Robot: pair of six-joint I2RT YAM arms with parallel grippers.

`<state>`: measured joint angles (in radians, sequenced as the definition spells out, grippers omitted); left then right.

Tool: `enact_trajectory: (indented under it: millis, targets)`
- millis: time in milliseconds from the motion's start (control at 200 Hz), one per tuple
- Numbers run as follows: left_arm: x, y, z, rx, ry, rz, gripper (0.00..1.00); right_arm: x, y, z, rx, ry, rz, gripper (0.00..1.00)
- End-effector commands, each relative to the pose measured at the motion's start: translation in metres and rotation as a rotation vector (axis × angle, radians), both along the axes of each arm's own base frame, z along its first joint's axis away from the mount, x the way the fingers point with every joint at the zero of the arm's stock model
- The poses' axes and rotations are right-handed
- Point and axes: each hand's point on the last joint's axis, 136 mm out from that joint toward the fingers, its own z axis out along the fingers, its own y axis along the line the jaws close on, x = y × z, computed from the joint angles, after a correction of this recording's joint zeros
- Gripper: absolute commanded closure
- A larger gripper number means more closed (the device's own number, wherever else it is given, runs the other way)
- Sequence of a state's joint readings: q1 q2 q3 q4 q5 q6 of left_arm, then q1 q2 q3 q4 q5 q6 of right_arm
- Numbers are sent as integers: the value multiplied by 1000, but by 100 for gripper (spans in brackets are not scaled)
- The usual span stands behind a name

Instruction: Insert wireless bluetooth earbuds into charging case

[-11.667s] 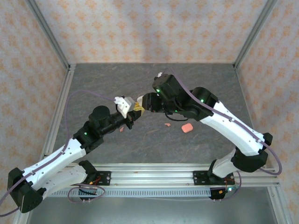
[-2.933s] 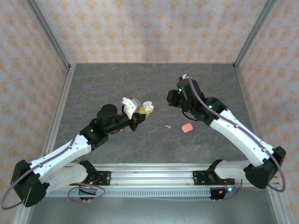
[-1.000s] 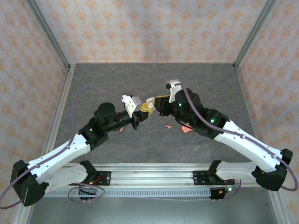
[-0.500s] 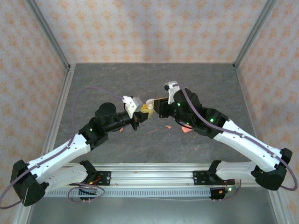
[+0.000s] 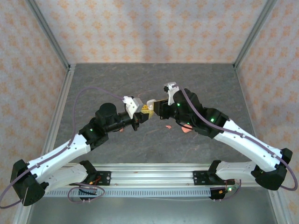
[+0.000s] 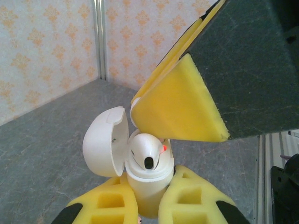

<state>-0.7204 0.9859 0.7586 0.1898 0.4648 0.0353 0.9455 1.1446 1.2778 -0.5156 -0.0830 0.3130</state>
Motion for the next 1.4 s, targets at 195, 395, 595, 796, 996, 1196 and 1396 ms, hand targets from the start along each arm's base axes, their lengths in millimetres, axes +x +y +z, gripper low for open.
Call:
enact_trajectory:
  millis: [195, 395, 595, 796, 996, 1196, 1396]
  targets:
    - [0, -1, 26, -45, -68, 2, 100, -16, 14, 1, 11, 68, 93, 74]
    - [-1, -1, 25, -45, -67, 0, 100, -17, 16, 4, 24, 79, 96, 70]
    - [-2, -1, 25, -42, -67, -2, 100, -17, 13, 10, 29, 82, 85, 63]
    - [-2, 0, 25, -37, -66, 1, 100, -14, 8, 22, 43, 71, 49, 62]
    - [-6, 3, 25, -37, -67, 2, 100, -12, -7, 50, 78, 27, -6, 56]
    - [-10, 4, 22, -33, -56, -9, 100, -8, -10, 47, 60, 52, -10, 53]
    - [-17, 8, 24, -23, -60, -19, 100, 3, -8, 41, 92, 140, -11, 53]
